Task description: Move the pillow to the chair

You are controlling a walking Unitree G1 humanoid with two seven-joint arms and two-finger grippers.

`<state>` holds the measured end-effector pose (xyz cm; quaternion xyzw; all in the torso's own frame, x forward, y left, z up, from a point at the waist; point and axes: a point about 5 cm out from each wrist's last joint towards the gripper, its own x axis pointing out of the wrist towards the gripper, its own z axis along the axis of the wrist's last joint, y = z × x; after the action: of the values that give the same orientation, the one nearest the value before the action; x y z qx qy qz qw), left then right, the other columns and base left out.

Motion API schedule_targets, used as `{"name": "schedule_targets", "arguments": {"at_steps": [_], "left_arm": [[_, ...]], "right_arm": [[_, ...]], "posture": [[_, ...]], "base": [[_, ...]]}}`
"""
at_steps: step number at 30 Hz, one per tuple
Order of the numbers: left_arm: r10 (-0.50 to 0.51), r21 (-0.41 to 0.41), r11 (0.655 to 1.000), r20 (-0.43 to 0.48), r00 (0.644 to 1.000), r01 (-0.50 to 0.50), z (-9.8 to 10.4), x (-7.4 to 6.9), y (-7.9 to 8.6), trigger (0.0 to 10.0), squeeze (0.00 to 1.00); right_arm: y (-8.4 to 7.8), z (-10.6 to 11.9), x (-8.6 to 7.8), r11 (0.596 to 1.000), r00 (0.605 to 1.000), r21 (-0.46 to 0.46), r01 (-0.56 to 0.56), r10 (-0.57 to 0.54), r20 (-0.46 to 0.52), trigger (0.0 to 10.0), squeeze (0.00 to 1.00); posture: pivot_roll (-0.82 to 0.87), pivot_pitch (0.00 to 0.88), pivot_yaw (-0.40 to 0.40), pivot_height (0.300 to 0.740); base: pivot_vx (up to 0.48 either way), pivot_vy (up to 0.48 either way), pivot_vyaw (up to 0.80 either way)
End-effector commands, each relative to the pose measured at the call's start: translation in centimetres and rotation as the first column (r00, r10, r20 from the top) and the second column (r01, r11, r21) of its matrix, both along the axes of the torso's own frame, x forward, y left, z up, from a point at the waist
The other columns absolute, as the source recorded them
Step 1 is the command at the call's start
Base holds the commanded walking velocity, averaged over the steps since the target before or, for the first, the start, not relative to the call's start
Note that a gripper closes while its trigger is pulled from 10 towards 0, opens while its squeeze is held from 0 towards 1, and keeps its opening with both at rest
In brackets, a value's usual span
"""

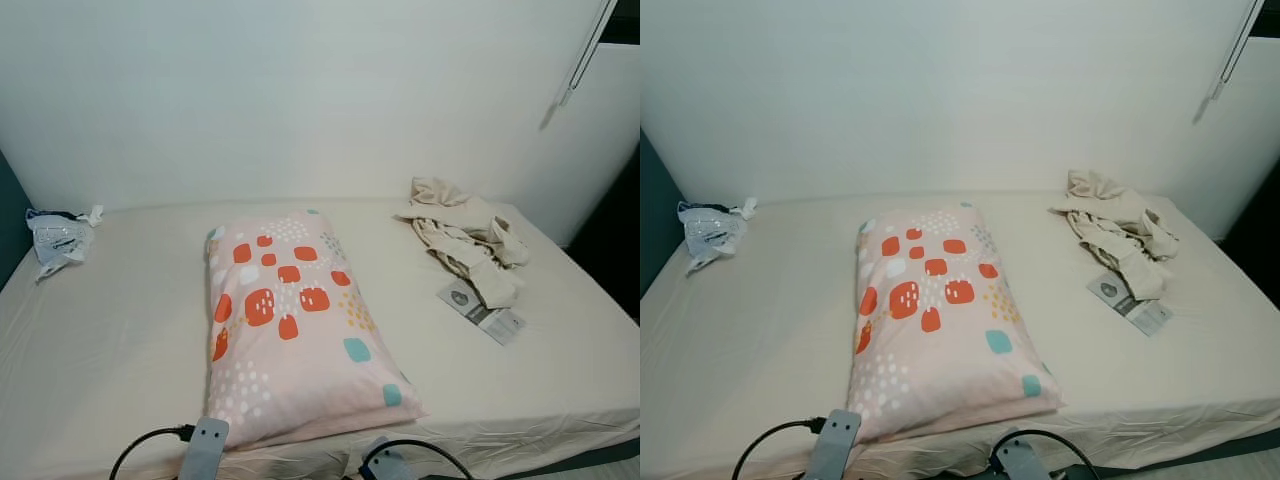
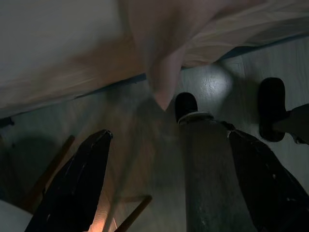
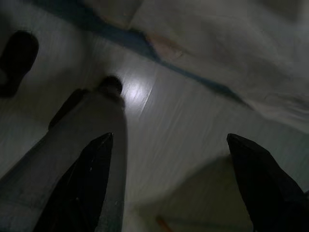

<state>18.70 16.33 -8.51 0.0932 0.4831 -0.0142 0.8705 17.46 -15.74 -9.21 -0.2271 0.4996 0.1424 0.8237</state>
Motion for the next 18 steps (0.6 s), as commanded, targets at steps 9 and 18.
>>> {"name": "schedule_targets", "arguments": {"at_steps": [9,18], "left_arm": [[0.142,-0.053,0.990,0.410,0.901,-0.132,4.9,6.0,3.0,10.0,0.00],[0.192,-0.151,0.981,0.648,0.737,-0.123,8.7,8.1,2.8,10.0,0.00]], "right_arm": [[-0.1,7.8,11.2,0.852,0.811,0.444,0.276,-0.455,0.368,10.0,0.00],[3.1,12.6,15.4,0.781,0.773,0.621,0.066,-0.433,0.463,10.0,0.00]], "posture": [[0.06,0.011,-0.025,0.740],[0.09,0.074,-0.048,0.740]], "base": [[0.000,0.000,0.00],[0.000,0.000,0.00]]}}
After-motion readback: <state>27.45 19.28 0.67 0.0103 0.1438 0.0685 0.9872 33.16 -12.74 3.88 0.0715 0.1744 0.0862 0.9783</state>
